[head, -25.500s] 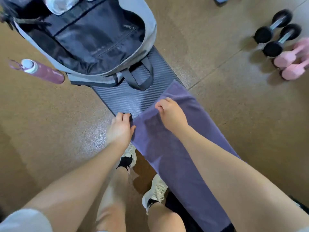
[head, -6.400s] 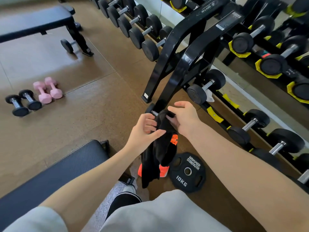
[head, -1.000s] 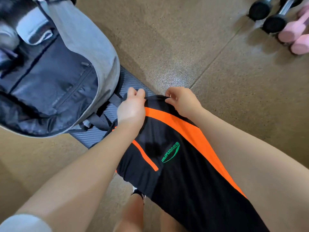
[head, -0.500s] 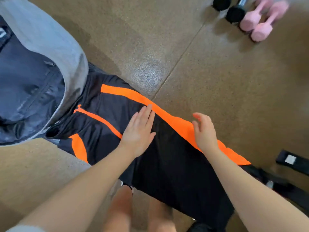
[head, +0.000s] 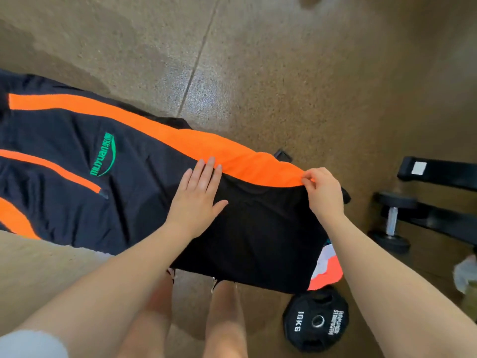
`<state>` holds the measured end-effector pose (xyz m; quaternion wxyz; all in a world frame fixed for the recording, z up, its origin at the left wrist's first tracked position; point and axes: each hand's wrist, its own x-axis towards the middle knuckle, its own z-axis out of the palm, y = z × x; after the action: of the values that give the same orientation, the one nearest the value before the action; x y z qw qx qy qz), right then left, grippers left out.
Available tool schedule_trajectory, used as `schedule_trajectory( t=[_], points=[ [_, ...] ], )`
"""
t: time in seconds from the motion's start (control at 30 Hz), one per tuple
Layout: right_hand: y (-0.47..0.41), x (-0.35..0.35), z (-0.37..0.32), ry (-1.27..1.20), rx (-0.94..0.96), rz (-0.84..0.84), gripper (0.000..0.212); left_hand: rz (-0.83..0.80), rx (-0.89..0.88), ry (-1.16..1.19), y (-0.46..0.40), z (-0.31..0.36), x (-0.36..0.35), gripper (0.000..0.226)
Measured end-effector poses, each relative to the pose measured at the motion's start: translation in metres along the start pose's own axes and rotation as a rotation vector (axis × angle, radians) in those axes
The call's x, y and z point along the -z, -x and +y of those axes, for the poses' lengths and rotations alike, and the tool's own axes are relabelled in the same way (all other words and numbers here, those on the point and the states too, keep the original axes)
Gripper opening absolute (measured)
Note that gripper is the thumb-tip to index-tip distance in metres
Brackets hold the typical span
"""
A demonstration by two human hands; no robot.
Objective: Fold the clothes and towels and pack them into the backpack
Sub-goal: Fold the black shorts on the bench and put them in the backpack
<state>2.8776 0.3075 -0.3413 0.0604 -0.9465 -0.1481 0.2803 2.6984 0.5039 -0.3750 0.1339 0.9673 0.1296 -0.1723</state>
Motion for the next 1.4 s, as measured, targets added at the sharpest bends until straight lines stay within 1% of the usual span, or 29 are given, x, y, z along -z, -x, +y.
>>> schedule_trajectory(
  t=[0.07,0.17,0.33,0.43,0.47,0.5,0.53,0.6,0.67,0.73,0.8,0.87,0.97,1.0,1.03,1.1,1.17,1.2,1.27,1.33,1.4],
  points=[
    [-0.006,0.001,0.008,-0.021,0.053,0.022,0.016,0.018,0.036,-0.011,-0.001,0.004,-0.006,0.081],
    [-0.017,0.007,0.016,0.067,0.119,-0.017,0.018,0.028,0.058,-0.05,-0.006,0.009,-0.012,0.079],
    [-0.049,0.032,0.027,0.097,0.078,0.114,0.021,0.057,0.117,-0.024,-0.037,0.019,-0.009,0.081],
    [-0.06,0.027,0.025,0.094,-0.005,0.111,0.024,0.053,0.13,0.024,-0.05,0.025,-0.003,0.08],
    [-0.057,0.021,0.019,0.127,-0.001,0.116,0.027,0.063,0.117,0.048,-0.05,0.025,0.0,0.079],
    [-0.05,0.012,0.011,0.161,0.055,0.146,0.034,0.085,0.099,0.072,-0.045,0.025,0.004,0.077],
    [-0.038,0.001,0.0,0.177,0.163,0.187,0.042,0.114,0.088,0.084,-0.036,0.023,0.006,0.074],
    [0.001,-0.026,-0.031,0.15,0.458,0.218,0.055,0.138,0.14,0.098,-0.007,0.015,0.005,0.069],
    [0.042,-0.059,-0.062,0.153,0.698,0.134,0.064,0.082,0.233,0.097,0.029,0.003,-0.003,0.07],
    [0.071,-0.09,-0.079,0.212,0.835,0.014,0.067,-0.014,0.329,0.082,0.063,-0.014,-0.011,0.072],
    [0.081,-0.109,-0.073,0.324,0.807,-0.035,0.071,-0.086,0.453,0.09,0.089,-0.033,-0.014,0.074],
    [0.085,-0.115,-0.056,0.413,0.701,-0.057,0.072,-0.129,0.526,0.115,0.107,-0.052,-0.012,0.074],
    [0.105,-0.112,-0.052,0.422,0.475,-0.073,0.074,-0.136,0.445,0.17,0.128,-0.075,-0.007,0.067],
    [0.114,-0.112,-0.062,0.395,0.417,-0.066,0.075,-0.107,0.423,0.227,0.134,-0.082,-0.004,0.062],
    [0.124,-0.113,-0.08,0.368,0.403,-0.059,0.075,-0.053,0.431,0.302,0.141,-0.089,-0.002,0.055],
    [0.142,-0.121,-0.128,0.327,0.513,-0.057,0.071,0.118,0.532,0.425,0.157,-0.104,0.001,0.046],
    [0.154,-0.133,-0.183,0.289,0.663,-0.059,0.065,0.299,0.698,0.51,0.172,-0.122,0.003,0.043],
    [0.157,-0.141,-0.21,0.268,0.72,-0.051,0.063,0.355,0.802,0.581,0.177,-0.133,0.004,0.043],
    [0.158,-0.16,-0.253,0.247,0.804,-0.063,0.06,0.432,1.033,0.775,0.181,-0.156,0.001,0.047],
    [0.158,-0.177,-0.278,0.27,0.834,-0.081,0.059,0.465,1.231,1.006,0.178,-0.177,-0.001,0.055],
    [0.159,-0.19,-0.287,0.324,0.817,-0.094,0.061,0.489,1.328,1.175,0.171,-0.192,-0.003,0.063]
  ],
)
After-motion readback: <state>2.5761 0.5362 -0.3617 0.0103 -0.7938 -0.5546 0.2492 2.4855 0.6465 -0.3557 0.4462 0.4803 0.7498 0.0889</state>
